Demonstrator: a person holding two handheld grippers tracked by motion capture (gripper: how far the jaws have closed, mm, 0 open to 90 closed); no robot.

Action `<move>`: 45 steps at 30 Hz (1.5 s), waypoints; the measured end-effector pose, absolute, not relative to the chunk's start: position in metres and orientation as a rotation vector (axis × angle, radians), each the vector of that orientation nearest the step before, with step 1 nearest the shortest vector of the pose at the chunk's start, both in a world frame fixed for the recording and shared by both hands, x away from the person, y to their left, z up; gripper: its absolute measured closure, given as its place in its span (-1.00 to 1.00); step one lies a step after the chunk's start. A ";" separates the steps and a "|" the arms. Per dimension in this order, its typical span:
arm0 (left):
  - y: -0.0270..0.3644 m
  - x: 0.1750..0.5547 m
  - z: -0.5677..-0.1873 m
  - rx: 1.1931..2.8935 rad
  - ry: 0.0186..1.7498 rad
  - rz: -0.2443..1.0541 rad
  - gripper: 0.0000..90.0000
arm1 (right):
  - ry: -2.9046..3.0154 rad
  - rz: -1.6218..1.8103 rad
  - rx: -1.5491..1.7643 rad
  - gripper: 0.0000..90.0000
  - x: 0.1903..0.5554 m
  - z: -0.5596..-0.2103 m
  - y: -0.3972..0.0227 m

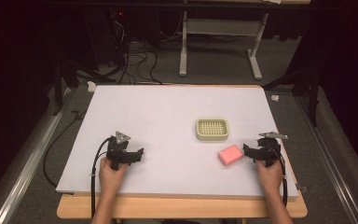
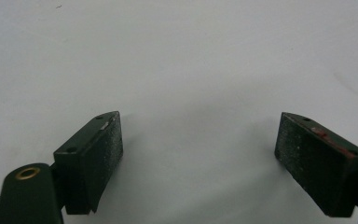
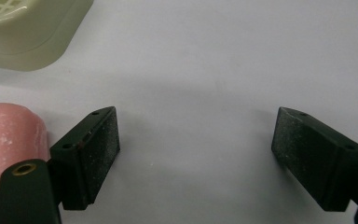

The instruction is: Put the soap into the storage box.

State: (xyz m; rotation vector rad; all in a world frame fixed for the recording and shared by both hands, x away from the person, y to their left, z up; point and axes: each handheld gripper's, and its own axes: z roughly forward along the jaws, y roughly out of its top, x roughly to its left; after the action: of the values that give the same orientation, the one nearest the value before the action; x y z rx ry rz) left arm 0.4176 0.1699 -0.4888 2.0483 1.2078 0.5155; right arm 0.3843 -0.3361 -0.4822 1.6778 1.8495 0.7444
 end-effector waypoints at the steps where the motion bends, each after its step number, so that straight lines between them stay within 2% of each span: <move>1: 0.170 0.418 -0.489 2.048 1.208 0.516 -0.65 | 1.849 0.744 1.676 -0.65 0.384 -0.482 -0.336; 35: 0.170 0.418 -0.489 2.048 1.209 0.510 -0.65 | 1.854 0.741 1.688 -0.65 0.385 -0.481 -0.336; 45: 0.170 0.418 -0.489 2.049 1.208 0.510 -0.65 | 1.838 0.856 1.707 -0.62 0.371 -0.478 -0.345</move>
State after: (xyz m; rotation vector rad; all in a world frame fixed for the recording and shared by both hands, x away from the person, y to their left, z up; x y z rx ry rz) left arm 0.4178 0.1703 -0.4886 2.0485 1.2082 0.5097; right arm 0.3713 -0.3448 -0.4775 1.7073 1.8384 0.8557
